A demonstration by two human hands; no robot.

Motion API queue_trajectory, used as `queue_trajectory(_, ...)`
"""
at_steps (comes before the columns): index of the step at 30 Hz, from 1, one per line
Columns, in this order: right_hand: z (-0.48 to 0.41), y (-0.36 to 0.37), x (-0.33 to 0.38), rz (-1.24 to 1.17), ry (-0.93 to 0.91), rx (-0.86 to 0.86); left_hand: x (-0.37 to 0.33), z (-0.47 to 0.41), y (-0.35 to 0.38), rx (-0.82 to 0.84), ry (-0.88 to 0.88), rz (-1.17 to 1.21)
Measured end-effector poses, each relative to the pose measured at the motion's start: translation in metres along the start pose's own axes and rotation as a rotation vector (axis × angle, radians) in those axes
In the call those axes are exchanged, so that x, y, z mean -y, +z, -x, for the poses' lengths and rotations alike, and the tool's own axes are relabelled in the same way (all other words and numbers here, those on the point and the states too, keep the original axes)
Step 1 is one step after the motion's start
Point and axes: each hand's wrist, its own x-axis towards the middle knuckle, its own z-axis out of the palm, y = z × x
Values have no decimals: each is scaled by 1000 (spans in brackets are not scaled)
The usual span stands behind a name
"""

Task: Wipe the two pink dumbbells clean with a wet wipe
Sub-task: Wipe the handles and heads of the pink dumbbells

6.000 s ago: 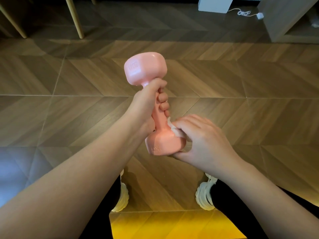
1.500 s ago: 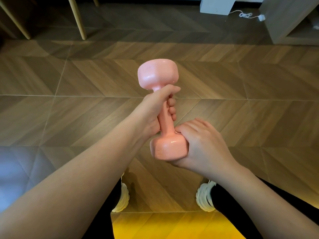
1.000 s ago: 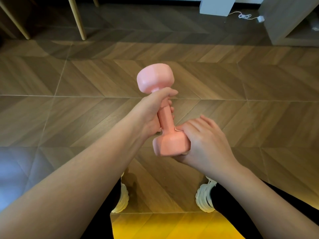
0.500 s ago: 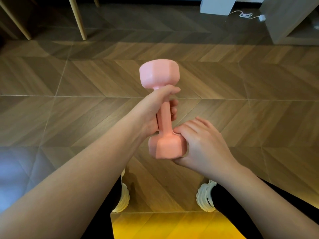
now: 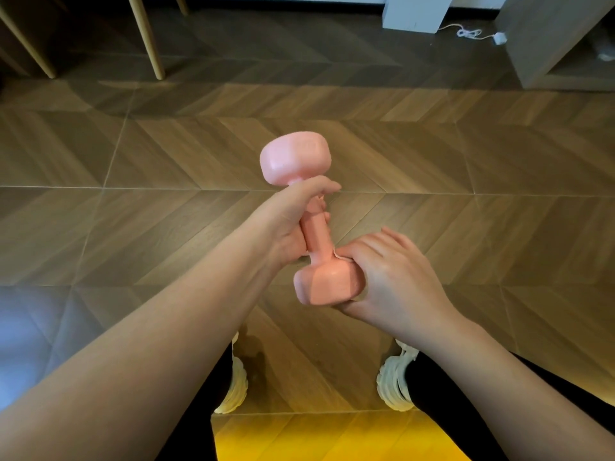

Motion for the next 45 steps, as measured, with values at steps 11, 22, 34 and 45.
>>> queue_trajectory(11,-4,0,4,-96,-9,-56,-6,0,3,18,75,95)
queue_trajectory(22,-7,-4,5,-353,35,135,-7,7,6,95,106,70)
queue_trajectory(34,2,-20,-4,-819,286,4,-2,2,2,29,166,7)
queue_trajectory(45,-3,-10,-1,-1358,559,-118,-2,5,3,2,89,112)
